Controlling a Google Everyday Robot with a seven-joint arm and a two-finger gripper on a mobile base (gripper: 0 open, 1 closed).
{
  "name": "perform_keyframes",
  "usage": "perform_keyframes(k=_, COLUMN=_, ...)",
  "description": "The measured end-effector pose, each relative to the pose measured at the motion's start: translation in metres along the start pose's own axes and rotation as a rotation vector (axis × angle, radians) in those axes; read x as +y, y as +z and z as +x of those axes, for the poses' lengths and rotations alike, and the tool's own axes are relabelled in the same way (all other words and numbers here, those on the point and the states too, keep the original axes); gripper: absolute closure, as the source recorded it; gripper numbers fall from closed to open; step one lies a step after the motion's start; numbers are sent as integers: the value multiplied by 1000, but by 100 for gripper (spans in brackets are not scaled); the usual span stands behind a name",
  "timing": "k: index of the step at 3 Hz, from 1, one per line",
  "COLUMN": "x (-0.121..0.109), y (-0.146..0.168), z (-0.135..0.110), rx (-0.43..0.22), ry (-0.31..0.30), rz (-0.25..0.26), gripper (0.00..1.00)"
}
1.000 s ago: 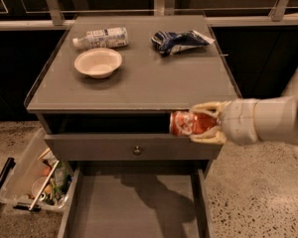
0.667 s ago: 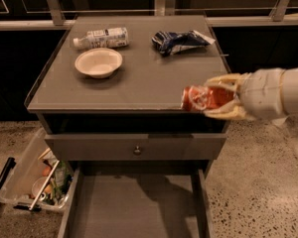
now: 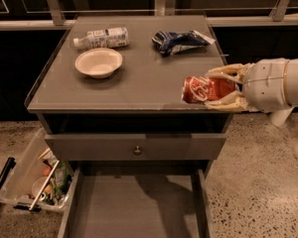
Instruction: Pick coke can from middle drawer and place on counter
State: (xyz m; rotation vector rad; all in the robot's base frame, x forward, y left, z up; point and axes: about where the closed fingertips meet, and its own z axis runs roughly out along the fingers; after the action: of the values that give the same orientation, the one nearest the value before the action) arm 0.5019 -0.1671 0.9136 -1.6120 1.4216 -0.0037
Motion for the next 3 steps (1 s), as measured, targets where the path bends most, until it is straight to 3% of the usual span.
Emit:
perform_keyframes(k=1, x=-19, y=4, z=1, rx=-15, ry=-2, rz=25, gripper=100)
perform_keyframes(k=2, x=-53, y=15, z=6, rx=-61, ry=18, rz=67, gripper=100)
perform_keyframes(k=3, x=-88, y=39, z=16, rx=-135, ry=82, rz=80, gripper=100)
